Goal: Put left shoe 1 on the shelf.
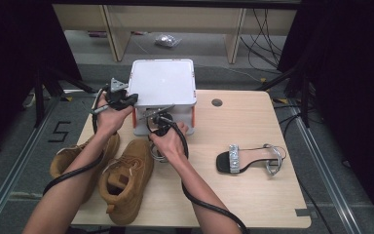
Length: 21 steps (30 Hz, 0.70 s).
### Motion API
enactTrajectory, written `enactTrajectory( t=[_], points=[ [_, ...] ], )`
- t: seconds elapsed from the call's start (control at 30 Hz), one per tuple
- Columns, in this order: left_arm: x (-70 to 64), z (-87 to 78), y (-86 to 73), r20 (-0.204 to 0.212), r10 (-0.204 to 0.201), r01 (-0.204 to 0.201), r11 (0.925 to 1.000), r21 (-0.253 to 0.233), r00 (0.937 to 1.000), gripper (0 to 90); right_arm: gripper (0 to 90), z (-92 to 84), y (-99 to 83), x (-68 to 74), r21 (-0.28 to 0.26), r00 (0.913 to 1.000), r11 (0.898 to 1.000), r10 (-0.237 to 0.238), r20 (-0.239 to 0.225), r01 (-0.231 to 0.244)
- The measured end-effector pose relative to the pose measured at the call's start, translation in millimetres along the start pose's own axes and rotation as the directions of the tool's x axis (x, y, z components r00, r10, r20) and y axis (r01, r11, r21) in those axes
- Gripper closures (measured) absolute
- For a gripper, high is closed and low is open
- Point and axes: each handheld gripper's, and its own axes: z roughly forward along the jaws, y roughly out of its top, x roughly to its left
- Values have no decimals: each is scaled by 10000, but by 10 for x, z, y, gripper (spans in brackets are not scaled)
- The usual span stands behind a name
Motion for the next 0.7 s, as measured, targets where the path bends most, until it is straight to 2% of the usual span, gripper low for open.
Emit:
enactTrajectory(
  t=[0.1, 0.13, 0.23, 0.27, 0.33, 0.47, 0.5, 0.53, 0.57, 0.63, 0.67, 0.7],
  points=[
    [-3, 2, 5, 3, 15, -15, 10000, 33, 10000, 899, 432, 82, 8, 9, 172, 10000, 9998, 84, -3, -84],
    [-6, 3, 6, 5, -16, 16, 10000, 27, 10000, 899, 432, 108, 7, 2, 147, 10000, 9999, -64, 15, 63],
    [-14, 10, 2, 9, -66, 67, 10000, -62, 10000, 899, 432, 161, 14, 9, 86, 9999, 9999, -81, 145, 80],
    [-14, 9, 3, 8, -57, 57, 10000, -48, 10000, 899, 432, 180, 16, -3, 40, 9994, 9996, -271, 219, 270],
    [-11, 6, 6, -12, -53, 53, 10000, 22, 10000, 899, 432, 211, 19, 14, 125, 9997, 9999, -55, 224, 52],
    [-12, 11, -2, 26, -92, 92, 9999, -91, 10000, 899, 431, 246, 27, 14, 151, 9988, 9993, -358, 331, 353],
    [-11, 7, 0, 10, -76, 76, 10000, -34, 10000, 898, 431, 259, 30, 23, 170, 9991, 9994, -292, 304, 287],
    [-9, 11, -2, 42, -90, 90, 9999, -87, 10000, 899, 431, 255, 44, 37, 359, 9999, 9994, -25, 167, 19],
    [-8, 6, -1, 30, -88, 88, 10000, -31, 10000, 899, 430, 290, 32, 21, 195, 9984, 9988, -447, 353, 440],
    [-7, 5, -3, 22, -81, 81, 10000, -35, 10000, 899, 428, 336, 32, 20, 152, 9990, 9992, -368, 242, 364],
    [-8, 6, -3, 20, -65, 65, 10000, -39, 10000, 899, 427, 355, 38, 17, 244, 9992, 9990, -382, 146, 378],
    [-9, 6, -3, 21, -65, 65, 10000, -42, 10000, 899, 426, 347, 54, 22, 518, 9998, 9985, -196, 28, 195]
  ],
)
